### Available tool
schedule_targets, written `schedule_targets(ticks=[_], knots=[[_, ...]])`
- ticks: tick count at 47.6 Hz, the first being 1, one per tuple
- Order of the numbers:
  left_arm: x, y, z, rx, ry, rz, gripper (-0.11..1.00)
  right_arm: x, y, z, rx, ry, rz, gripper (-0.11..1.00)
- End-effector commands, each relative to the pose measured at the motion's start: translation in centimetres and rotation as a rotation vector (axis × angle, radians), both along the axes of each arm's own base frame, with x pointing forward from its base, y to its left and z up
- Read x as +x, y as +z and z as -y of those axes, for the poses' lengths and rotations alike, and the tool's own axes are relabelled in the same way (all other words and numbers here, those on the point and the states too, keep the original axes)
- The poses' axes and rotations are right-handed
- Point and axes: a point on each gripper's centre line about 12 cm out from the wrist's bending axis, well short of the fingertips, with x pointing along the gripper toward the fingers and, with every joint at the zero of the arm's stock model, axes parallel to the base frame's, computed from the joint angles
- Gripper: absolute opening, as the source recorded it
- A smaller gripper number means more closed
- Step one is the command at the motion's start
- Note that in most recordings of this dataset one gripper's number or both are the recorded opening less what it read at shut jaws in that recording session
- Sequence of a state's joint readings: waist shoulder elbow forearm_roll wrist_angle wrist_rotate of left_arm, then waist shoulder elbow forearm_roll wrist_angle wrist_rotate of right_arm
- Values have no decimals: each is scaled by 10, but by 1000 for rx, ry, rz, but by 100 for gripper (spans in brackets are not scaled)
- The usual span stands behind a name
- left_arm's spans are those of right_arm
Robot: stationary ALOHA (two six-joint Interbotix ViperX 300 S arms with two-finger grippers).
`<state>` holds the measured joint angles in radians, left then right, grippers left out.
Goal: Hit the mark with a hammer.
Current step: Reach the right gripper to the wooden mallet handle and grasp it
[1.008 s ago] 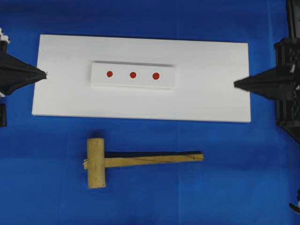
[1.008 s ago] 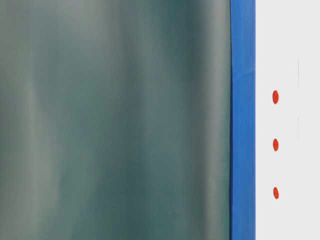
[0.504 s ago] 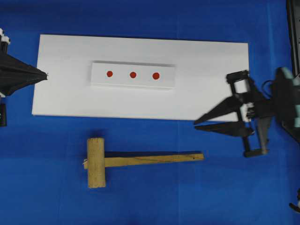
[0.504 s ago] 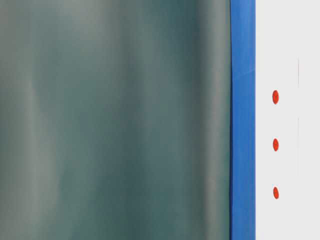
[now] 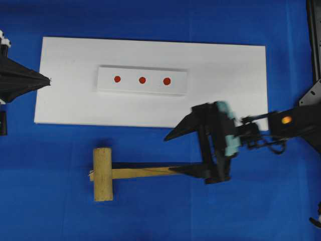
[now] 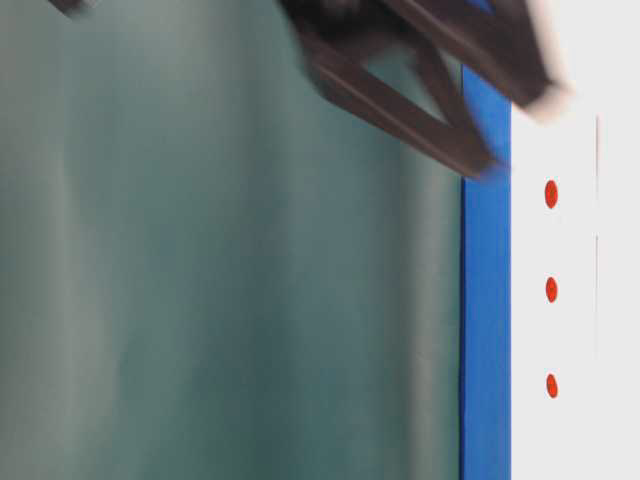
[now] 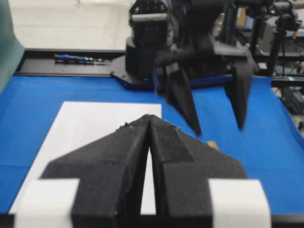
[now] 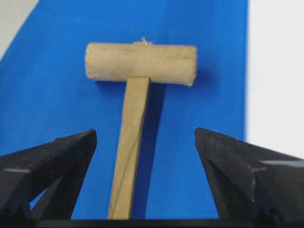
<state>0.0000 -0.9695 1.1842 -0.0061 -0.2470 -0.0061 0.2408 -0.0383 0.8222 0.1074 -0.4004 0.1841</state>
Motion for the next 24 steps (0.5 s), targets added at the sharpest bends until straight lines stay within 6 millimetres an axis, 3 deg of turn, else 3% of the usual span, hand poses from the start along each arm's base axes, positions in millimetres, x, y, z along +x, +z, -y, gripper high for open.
schedule_targets(ticks=[1, 12, 24], knots=[[1, 4, 1, -2, -3, 12, 0, 17, -1, -6, 27, -15, 33, 88], [0, 3, 1, -2, -3, 9, 0, 43, -40, -19, 51, -46, -35, 88], [0, 1, 1, -2, -3, 5, 0, 53, -68, -30, 61, -58, -77, 88]])
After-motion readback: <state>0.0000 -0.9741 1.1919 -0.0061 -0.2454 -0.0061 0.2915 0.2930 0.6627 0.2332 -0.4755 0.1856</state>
